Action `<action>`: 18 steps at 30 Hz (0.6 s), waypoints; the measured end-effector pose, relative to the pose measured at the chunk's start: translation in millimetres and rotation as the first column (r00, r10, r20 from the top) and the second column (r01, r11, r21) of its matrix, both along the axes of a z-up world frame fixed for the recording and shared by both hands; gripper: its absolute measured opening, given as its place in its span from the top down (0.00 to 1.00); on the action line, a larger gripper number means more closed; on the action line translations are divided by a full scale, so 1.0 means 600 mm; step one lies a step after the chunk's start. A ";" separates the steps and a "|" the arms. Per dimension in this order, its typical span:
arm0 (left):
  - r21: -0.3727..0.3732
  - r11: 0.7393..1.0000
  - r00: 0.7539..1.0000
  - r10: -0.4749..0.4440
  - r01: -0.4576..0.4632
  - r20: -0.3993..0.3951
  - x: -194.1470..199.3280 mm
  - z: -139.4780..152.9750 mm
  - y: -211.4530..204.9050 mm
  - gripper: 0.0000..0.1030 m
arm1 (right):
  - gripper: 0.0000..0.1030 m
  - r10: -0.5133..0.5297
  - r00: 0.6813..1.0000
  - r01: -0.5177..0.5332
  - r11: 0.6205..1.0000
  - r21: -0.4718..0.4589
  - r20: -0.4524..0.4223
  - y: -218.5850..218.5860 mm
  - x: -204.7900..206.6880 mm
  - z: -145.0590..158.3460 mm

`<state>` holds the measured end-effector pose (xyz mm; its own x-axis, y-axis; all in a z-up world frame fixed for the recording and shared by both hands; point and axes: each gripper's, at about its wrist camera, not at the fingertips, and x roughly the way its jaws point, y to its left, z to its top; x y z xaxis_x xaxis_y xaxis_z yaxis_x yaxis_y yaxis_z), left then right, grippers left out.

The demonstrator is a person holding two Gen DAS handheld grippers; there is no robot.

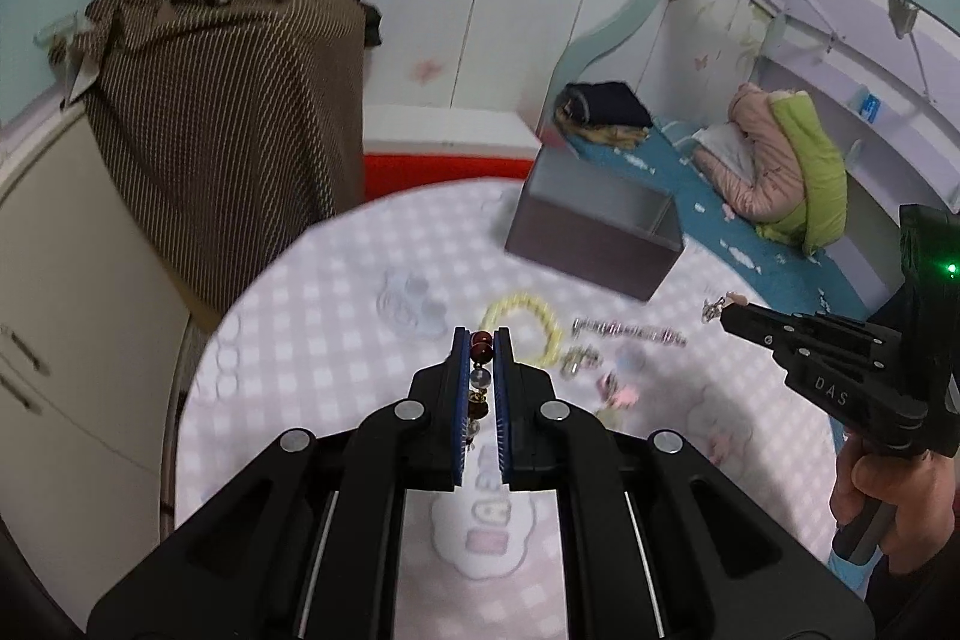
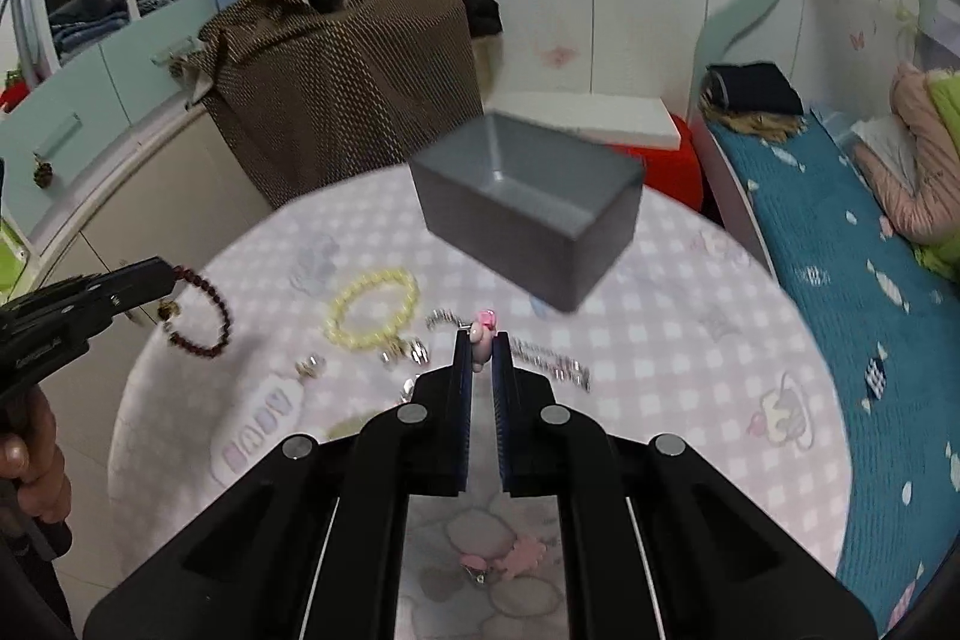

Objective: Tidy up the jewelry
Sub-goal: 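Carry both items into the grey metal box and open both grippers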

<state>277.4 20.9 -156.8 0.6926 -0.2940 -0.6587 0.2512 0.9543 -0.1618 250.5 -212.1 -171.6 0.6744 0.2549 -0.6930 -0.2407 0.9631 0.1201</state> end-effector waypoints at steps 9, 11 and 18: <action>-0.018 0.997 0.992 -0.069 0.072 0.109 0.056 0.093 -0.040 0.93 | 0.95 0.017 0.994 -0.015 1.000 -0.017 0.110 -0.006 0.049 0.084; -0.029 0.995 0.988 -0.088 0.092 0.125 0.077 0.113 -0.054 0.93 | 0.95 0.016 0.993 -0.014 1.000 -0.014 0.119 -0.011 0.065 0.098; -0.044 0.987 0.982 -0.149 0.155 0.117 0.171 0.144 -0.116 0.93 | 0.95 0.020 0.996 -0.019 1.000 -0.005 0.088 -0.021 0.137 0.111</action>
